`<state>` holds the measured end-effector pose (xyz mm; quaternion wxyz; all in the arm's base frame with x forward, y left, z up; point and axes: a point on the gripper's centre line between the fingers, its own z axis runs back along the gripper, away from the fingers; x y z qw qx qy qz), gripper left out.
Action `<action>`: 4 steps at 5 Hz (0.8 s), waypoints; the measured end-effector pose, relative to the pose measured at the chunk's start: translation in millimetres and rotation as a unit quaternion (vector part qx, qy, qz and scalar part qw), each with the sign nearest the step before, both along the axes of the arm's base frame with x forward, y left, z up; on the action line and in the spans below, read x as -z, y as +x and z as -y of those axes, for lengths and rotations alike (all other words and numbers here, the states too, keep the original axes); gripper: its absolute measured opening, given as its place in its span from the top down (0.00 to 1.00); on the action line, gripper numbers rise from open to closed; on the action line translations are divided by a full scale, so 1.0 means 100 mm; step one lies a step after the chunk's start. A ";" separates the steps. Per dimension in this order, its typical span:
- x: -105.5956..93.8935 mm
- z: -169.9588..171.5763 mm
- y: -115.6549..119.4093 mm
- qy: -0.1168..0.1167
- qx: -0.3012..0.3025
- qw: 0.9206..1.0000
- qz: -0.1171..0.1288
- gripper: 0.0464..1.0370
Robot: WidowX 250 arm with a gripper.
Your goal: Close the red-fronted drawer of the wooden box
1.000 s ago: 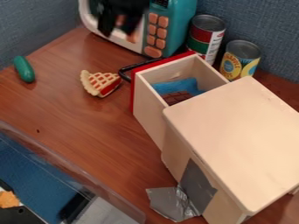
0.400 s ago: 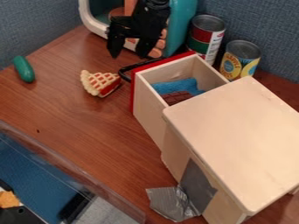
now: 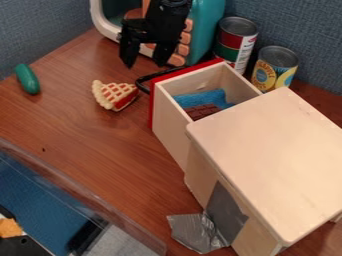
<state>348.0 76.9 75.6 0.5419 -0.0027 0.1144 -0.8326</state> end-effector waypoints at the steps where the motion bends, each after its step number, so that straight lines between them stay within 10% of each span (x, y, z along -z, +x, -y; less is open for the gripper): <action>1: -0.01 0.08 0.00 -0.073 -0.021 0.997 0.005 0.04; 4: 0.27 0.44 0.01 -0.175 -0.081 0.981 -0.028 0.04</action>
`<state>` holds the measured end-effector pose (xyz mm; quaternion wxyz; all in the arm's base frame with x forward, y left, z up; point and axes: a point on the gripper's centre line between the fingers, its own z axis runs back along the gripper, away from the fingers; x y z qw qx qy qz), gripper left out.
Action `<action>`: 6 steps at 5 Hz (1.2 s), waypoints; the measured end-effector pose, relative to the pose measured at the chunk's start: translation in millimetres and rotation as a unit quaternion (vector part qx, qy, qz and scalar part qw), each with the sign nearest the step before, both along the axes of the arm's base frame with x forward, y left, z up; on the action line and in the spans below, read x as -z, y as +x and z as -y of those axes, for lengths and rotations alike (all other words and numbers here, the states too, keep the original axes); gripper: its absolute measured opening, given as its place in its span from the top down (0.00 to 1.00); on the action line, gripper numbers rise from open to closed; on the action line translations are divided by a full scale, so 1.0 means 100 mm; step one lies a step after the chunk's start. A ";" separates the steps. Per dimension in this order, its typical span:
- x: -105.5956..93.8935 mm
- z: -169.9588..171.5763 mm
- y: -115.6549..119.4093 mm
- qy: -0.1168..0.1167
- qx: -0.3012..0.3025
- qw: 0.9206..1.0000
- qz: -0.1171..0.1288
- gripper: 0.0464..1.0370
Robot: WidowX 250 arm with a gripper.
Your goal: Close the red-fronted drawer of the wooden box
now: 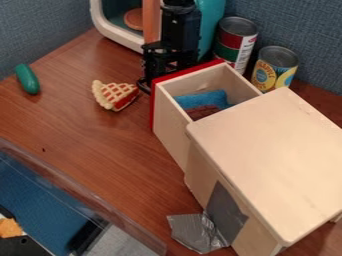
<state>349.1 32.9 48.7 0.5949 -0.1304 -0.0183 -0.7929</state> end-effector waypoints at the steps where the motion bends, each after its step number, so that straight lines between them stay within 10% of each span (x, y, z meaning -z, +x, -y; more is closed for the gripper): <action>1: 0.05 0.12 -0.01 -0.030 -0.007 0.999 -0.016 0.04; 3: 0.00 0.47 -0.11 -0.128 -0.017 0.991 -0.023 0.04; 6: -0.15 1.03 -0.35 -0.192 -0.001 0.981 -0.030 0.04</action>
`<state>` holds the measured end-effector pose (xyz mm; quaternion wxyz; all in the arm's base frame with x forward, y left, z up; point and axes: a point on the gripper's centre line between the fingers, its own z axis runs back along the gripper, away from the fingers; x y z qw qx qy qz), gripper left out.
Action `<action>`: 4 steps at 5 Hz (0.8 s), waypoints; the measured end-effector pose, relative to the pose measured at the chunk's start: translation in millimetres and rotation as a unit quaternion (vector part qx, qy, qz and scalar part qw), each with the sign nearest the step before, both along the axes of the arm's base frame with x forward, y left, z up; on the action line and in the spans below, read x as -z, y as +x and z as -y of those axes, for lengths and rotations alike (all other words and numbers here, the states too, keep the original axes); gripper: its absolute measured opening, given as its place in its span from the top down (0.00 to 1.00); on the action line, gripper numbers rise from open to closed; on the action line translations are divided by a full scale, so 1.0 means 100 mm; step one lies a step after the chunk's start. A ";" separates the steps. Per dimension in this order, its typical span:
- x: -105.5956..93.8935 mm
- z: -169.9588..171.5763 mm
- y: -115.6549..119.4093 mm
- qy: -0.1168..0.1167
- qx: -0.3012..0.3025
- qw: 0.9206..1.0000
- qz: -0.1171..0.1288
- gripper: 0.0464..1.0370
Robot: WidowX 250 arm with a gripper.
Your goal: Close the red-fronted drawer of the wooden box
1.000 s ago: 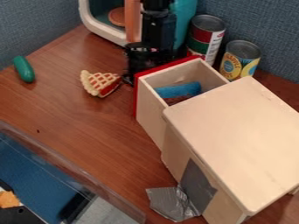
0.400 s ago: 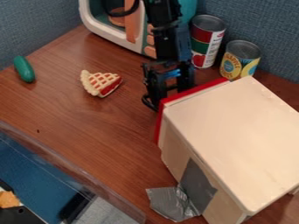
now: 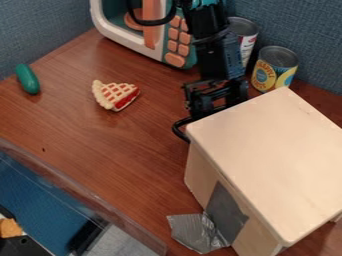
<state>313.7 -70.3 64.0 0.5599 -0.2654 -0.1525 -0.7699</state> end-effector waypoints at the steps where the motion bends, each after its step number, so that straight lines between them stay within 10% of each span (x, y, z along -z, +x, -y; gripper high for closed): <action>1: -0.07 -0.01 0.01 0.003 -0.007 1.000 0.006 0.04; 2: -0.24 -0.25 0.02 0.055 -0.034 0.998 0.019 0.04; 3: -0.62 -0.71 0.07 0.180 -0.107 0.977 0.049 0.04; 4: -0.95 -1.08 -0.11 0.309 -0.216 0.924 0.058 0.04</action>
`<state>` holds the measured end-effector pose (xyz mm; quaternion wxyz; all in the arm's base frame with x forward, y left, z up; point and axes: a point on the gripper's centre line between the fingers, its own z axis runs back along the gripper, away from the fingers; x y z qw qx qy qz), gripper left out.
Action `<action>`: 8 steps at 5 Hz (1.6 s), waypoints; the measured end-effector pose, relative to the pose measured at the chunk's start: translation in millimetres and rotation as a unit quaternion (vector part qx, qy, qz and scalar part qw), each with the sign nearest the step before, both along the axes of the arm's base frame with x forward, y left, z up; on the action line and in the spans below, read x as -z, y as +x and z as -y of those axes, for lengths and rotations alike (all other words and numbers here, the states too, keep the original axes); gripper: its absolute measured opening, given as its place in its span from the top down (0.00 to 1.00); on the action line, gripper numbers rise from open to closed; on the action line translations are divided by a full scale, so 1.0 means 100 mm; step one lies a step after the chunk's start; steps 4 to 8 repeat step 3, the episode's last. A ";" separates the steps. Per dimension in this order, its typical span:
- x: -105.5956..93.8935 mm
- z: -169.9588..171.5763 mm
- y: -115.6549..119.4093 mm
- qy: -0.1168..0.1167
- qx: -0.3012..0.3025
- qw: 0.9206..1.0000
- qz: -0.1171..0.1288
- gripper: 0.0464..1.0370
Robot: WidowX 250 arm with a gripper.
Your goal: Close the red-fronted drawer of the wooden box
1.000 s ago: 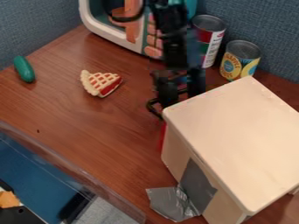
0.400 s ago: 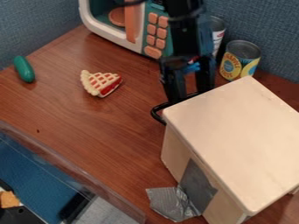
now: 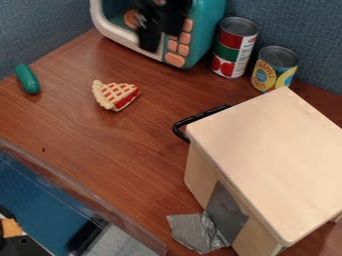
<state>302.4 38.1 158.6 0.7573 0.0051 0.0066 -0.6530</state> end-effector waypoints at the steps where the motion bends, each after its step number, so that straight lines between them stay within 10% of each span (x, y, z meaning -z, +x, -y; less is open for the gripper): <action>1: -0.05 -0.18 -0.33 0.120 -0.117 0.986 -0.019 0.04; 3: -0.01 -0.58 -1.10 0.047 -0.365 0.929 0.038 0.04; 8: -0.01 -0.58 -1.10 0.047 -0.365 0.929 0.038 0.04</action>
